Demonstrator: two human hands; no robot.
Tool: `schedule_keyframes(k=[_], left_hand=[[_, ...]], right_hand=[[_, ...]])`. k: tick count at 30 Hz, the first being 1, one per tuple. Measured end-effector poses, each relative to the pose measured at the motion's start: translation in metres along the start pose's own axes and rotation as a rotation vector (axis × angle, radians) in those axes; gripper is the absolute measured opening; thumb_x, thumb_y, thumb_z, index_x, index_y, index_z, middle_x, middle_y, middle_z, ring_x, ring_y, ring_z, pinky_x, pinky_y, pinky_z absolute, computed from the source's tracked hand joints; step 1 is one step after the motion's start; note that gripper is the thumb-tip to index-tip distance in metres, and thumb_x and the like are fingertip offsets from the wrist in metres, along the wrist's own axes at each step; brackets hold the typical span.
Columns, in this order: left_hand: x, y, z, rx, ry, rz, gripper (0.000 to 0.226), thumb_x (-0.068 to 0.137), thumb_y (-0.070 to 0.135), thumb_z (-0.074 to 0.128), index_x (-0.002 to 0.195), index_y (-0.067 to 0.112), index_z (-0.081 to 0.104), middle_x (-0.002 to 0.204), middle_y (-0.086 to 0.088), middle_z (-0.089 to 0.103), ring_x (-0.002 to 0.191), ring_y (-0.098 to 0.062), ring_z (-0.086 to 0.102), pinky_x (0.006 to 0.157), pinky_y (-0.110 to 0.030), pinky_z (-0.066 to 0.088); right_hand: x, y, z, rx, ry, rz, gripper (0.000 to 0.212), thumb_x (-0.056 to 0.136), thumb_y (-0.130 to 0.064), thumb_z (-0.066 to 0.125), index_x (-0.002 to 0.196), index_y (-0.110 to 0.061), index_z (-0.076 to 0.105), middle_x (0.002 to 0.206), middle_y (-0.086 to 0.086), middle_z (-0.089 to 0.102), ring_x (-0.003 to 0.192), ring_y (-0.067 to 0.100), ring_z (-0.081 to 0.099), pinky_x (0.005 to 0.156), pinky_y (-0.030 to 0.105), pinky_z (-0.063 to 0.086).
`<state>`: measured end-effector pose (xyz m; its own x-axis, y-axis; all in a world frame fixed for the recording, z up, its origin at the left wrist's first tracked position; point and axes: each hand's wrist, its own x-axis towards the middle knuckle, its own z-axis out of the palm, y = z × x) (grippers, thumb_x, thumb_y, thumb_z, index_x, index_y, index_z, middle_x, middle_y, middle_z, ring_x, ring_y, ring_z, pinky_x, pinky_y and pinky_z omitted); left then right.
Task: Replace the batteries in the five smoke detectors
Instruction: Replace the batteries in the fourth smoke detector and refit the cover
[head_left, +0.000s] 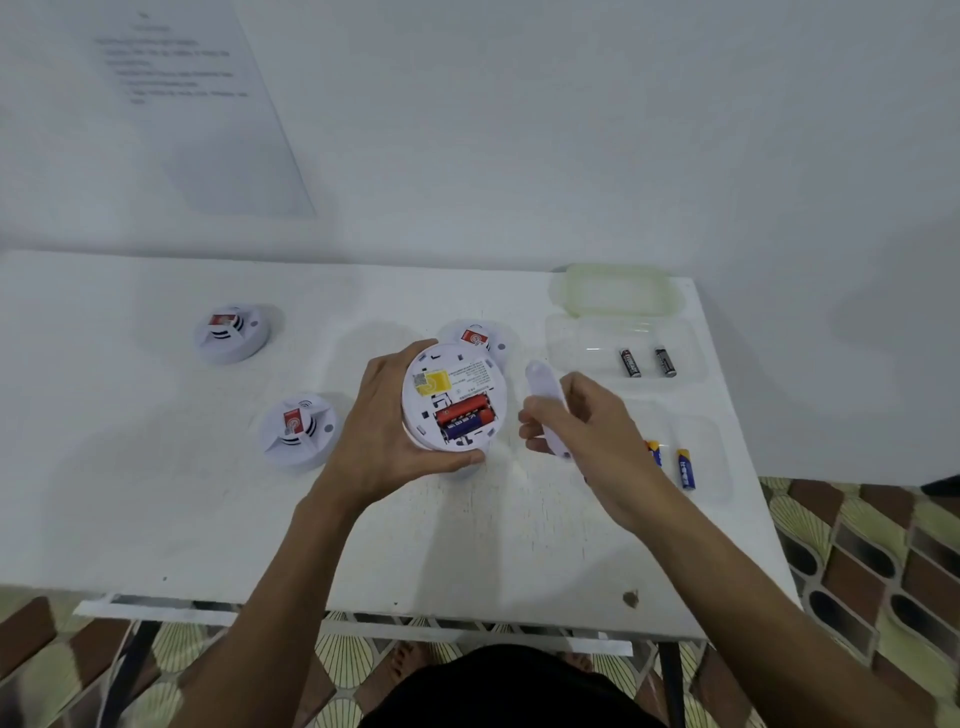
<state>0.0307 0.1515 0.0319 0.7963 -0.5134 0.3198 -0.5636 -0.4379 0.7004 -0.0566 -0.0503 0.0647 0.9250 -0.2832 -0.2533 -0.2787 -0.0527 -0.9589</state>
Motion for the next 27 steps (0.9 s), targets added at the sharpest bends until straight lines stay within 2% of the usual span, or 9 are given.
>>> schedule_keyframes(k=[2,5,8,10,14,16,18,22,27], left_hand=[[0.002,0.001,0.002,-0.008,-0.002,-0.002,0.093,0.056,0.067,0.074,0.133,0.04,0.029,0.129,0.035,0.032,0.12,0.016,0.03,0.107,-0.023,0.029],[0.006,0.007,0.003,0.0,-0.012,0.035,0.086,0.059,0.081,0.059,0.132,0.046,0.027,0.129,0.047,0.028,0.121,0.018,0.028,0.105,-0.008,0.021],[0.01,0.006,0.007,-0.015,-0.011,0.047,0.089,0.064,0.08,0.058,0.136,0.036,0.031,0.134,0.037,0.033,0.124,0.013,0.03,0.11,-0.017,0.024],[0.012,0.007,0.009,-0.029,-0.001,0.063,0.088,0.067,0.079,0.057,0.138,0.036,0.03,0.136,0.033,0.032,0.126,0.014,0.029,0.111,-0.014,0.02],[0.016,0.016,0.008,-0.128,-0.036,0.055,0.07,0.071,0.081,0.048,0.132,0.066,0.018,0.134,0.051,0.024,0.125,0.023,0.024,0.108,-0.007,0.018],[0.016,0.016,0.009,-0.189,-0.042,0.034,0.072,0.073,0.081,0.047,0.136,0.059,0.02,0.137,0.043,0.03,0.127,0.015,0.03,0.107,-0.006,0.022],[0.015,0.012,0.011,-0.2,-0.058,0.038,0.073,0.077,0.074,0.049,0.14,0.046,0.024,0.14,0.034,0.031,0.128,0.01,0.032,0.107,-0.007,0.022],[0.018,0.012,0.009,-0.116,-0.025,0.062,0.075,0.075,0.071,0.054,0.137,0.036,0.031,0.137,0.044,0.027,0.125,0.015,0.03,0.104,-0.006,0.02],[0.022,0.021,0.008,-0.118,-0.025,0.086,0.068,0.072,0.08,0.049,0.131,0.065,0.019,0.134,0.048,0.026,0.123,0.019,0.03,0.105,-0.008,0.021]], right_hand=[[-0.001,-0.012,0.0,0.03,0.008,-0.039,0.034,0.089,-0.031,0.067,0.097,0.0,0.057,0.095,0.017,0.069,0.075,0.017,0.07,0.068,0.022,0.059],[-0.002,-0.022,0.007,-0.159,0.056,-0.202,0.029,0.088,-0.041,0.066,0.082,-0.015,0.054,0.081,-0.001,0.065,0.069,0.007,0.062,0.059,0.015,0.051],[-0.003,-0.026,0.017,-0.343,0.1,-0.397,0.029,0.085,-0.041,0.069,0.083,-0.019,0.05,0.078,-0.006,0.058,0.068,0.005,0.056,0.054,0.014,0.043],[-0.002,-0.024,0.022,-0.476,0.132,-0.487,0.031,0.082,-0.045,0.069,0.089,-0.022,0.048,0.083,-0.007,0.057,0.072,0.008,0.054,0.058,0.021,0.044],[0.003,-0.02,0.028,-0.692,0.247,-0.618,0.041,0.077,-0.056,0.056,0.101,-0.024,0.052,0.093,-0.006,0.06,0.084,0.016,0.052,0.068,0.033,0.048],[0.007,-0.017,0.03,-0.724,0.294,-0.704,0.041,0.079,-0.056,0.06,0.103,-0.023,0.057,0.099,-0.004,0.063,0.088,0.019,0.052,0.071,0.034,0.049],[0.01,-0.014,0.032,-0.758,0.292,-0.721,0.042,0.079,-0.056,0.064,0.106,-0.024,0.062,0.11,0.0,0.061,0.093,0.02,0.052,0.072,0.029,0.048],[0.01,-0.011,0.035,-0.751,0.252,-0.733,0.047,0.079,-0.057,0.059,0.109,-0.021,0.068,0.11,0.004,0.058,0.095,0.018,0.054,0.068,0.025,0.05],[0.011,-0.013,0.032,-0.728,0.196,-0.696,0.041,0.08,-0.048,0.065,0.111,-0.022,0.066,0.107,0.004,0.056,0.095,0.019,0.055,0.068,0.026,0.051]])
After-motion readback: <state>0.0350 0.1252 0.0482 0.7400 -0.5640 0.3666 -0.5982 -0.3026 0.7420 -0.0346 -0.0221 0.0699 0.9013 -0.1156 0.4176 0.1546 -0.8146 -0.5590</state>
